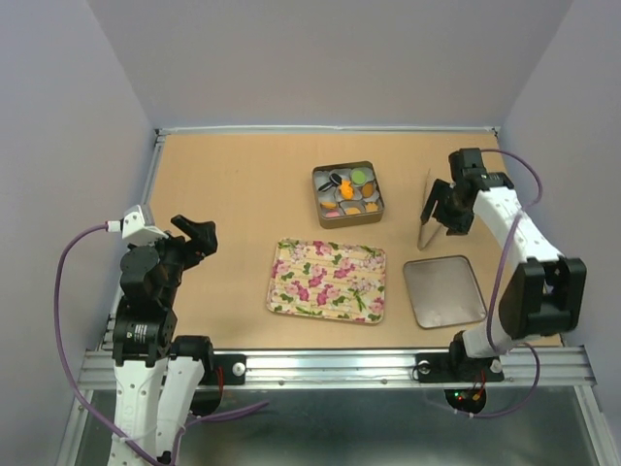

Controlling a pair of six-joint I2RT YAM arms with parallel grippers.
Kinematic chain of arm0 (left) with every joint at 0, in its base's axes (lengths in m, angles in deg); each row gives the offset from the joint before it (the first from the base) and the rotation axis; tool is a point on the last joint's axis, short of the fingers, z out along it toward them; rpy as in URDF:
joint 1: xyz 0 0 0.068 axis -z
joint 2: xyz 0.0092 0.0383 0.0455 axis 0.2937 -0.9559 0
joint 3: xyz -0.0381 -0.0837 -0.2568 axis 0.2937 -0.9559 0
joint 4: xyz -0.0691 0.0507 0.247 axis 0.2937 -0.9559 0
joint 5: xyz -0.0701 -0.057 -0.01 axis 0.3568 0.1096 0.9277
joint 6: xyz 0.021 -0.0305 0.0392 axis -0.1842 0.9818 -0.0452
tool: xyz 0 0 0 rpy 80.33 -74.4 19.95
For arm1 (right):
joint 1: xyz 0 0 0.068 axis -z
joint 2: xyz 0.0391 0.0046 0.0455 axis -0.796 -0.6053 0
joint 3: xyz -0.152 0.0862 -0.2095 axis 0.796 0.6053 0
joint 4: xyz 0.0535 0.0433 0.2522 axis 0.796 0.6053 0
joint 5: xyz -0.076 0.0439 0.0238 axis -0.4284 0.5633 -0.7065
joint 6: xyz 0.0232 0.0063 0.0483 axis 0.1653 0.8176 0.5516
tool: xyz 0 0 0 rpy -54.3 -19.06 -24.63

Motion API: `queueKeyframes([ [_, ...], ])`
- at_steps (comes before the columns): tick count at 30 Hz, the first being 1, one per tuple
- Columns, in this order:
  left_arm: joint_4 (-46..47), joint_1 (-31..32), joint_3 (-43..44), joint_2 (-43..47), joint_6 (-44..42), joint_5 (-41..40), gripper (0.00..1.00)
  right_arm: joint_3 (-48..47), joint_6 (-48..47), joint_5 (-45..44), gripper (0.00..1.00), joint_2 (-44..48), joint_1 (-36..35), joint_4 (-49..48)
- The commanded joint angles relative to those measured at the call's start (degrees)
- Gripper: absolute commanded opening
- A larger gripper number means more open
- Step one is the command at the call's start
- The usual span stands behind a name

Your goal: Pack the cookies

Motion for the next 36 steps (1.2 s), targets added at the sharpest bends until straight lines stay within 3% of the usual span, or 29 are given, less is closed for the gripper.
queueKeyframes([
  [1,2.4,0.3,-0.7,-0.3,-0.6,0.4,0.95,9.9,1.8,9.9,0.7,11.3,-2.0,1.2],
  [4,2.5,0.4,-0.8,-0.4,-0.7,0.7,0.95,22.6,3.4,14.7,0.64,21.6,-3.8,0.8],
  [6,2.6,0.4,-0.7,-0.4,-0.7,0.8,0.95,26.8,5.1,16.0,0.59,24.8,-6.5,0.8],
  [10,2.6,0.4,-0.8,-0.5,-0.8,0.9,0.95,32.9,10.0,14.6,0.59,28.9,-13.2,1.1],
  [15,2.5,0.4,-0.7,0.4,-0.5,0.4,0.95,36.3,12.6,12.0,0.59,26.8,-16.6,0.6],
  [36,1.6,1.2,-0.4,3.8,0.4,-2.4,0.95,36.1,16.6,5.6,0.54,17.0,-17.3,-3.3],
])
